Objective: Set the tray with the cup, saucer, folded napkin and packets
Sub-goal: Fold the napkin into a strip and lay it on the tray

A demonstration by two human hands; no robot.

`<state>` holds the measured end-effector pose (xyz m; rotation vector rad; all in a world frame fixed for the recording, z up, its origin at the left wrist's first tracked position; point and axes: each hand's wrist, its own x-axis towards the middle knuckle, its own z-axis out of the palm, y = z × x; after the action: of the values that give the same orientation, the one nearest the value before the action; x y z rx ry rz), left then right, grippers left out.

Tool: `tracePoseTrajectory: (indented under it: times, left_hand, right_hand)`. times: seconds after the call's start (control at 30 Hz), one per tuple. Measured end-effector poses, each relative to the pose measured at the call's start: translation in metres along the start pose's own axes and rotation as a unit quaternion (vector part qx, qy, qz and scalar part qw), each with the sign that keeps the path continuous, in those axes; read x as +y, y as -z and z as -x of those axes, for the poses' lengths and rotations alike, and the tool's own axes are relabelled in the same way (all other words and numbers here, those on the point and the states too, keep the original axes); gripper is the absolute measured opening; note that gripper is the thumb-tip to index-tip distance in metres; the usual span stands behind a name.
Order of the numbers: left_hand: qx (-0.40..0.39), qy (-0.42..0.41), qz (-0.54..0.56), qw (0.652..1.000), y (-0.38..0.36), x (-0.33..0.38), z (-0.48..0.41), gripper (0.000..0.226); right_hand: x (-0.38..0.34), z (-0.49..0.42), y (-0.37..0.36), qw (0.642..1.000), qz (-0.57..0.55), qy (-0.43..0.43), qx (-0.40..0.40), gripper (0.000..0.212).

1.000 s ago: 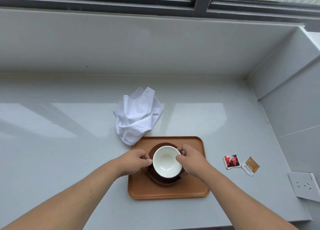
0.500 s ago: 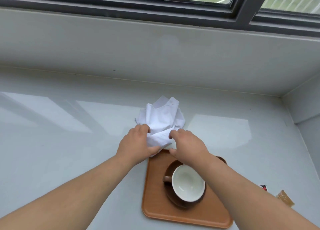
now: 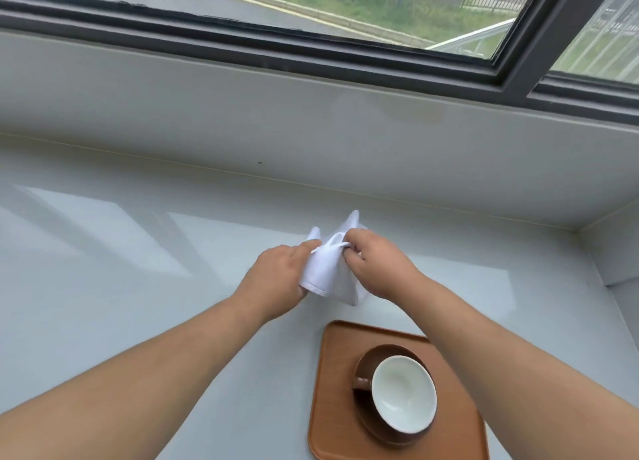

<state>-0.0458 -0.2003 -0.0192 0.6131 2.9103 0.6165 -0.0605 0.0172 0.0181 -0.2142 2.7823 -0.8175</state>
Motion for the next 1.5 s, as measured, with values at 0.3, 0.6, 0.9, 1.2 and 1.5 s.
tracePoseTrajectory:
  times: [0.3, 0.6, 0.9, 1.2, 1.5]
  left_hand:
    - [0.082, 0.097, 0.169, 0.977, 0.156, 0.045, -0.039, 0.028]
    - [0.045, 0.023, 0.134, 0.99, 0.244, 0.052, -0.03, 0.016]
    - [-0.134, 0.1, -0.285, 0.944, 0.258, -0.032, 0.013, 0.012]
    - [0.133, 0.177, -0.255, 0.941, 0.295, -0.078, 0.04, 0.02]
    - [0.275, -0.022, -0.197, 0.941, 0.313, -0.105, 0.103, 0.044]
  right_hand:
    - [-0.094, 0.031, 0.052, 0.986, -0.059, -0.003, 0.156, 0.058]
    - [-0.149, 0.036, 0.071, 0.988, -0.087, -0.025, 0.127, 0.021]
    - [-0.098, 0.005, 0.121, 0.985, 0.071, -0.025, 0.153, 0.026]
    - [-0.129, -0.02, 0.173, 0.947, 0.144, 0.032, 0.286, 0.038]
    - [-0.141, 0.068, 0.133, 0.91, 0.203, 0.115, 0.343, 0.024]
